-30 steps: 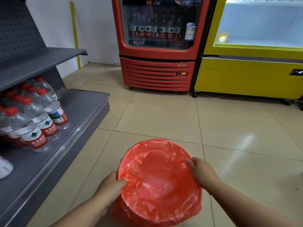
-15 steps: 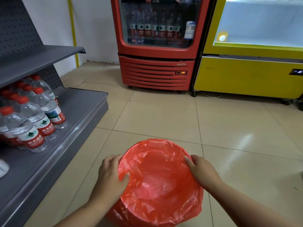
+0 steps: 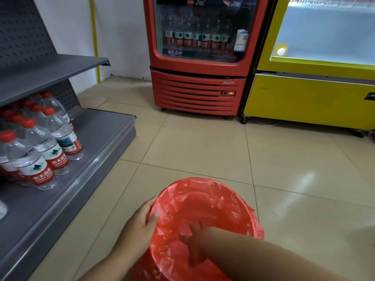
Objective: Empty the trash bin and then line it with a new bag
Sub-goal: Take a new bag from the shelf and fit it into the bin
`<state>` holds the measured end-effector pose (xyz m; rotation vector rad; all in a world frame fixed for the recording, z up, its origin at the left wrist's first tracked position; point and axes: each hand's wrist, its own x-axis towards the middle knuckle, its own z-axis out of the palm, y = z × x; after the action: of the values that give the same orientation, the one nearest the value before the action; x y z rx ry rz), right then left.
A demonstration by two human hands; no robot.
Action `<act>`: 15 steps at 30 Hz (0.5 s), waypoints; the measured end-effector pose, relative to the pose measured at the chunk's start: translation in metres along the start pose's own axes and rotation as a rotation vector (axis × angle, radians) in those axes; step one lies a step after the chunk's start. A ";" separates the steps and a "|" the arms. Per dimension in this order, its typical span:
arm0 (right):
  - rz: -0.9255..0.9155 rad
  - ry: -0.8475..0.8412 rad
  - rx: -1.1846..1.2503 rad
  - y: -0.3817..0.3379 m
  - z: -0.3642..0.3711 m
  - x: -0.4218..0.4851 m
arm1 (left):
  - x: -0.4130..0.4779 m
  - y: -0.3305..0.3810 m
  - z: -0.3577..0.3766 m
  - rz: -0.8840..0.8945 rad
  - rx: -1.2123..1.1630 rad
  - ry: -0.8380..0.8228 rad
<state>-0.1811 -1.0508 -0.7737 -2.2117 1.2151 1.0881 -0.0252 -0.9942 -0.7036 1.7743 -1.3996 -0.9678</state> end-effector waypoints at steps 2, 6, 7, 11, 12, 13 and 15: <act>0.028 -0.044 -0.009 -0.003 0.006 0.017 | 0.001 -0.004 0.002 0.021 -0.005 0.001; 0.068 -0.064 -0.010 -0.004 0.026 0.057 | 0.000 -0.011 0.005 0.047 -0.036 0.000; 0.095 -0.041 0.023 -0.004 0.031 0.064 | 0.000 -0.013 0.006 0.058 -0.040 -0.002; 0.156 -0.013 0.103 -0.001 0.042 0.076 | 0.002 -0.017 0.007 0.116 -0.023 0.006; 0.147 -0.049 0.091 -0.002 0.039 0.076 | 0.003 -0.019 0.007 0.122 -0.014 0.008; 0.118 -0.072 0.070 -0.003 0.035 0.070 | 0.003 -0.021 0.007 0.125 -0.002 0.009; 0.076 -0.070 0.072 -0.004 0.027 0.060 | 0.003 -0.024 0.007 0.137 0.018 0.007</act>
<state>-0.1701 -1.0631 -0.8375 -2.0711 1.2969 1.1232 -0.0192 -0.9932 -0.7281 1.6689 -1.5082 -0.8789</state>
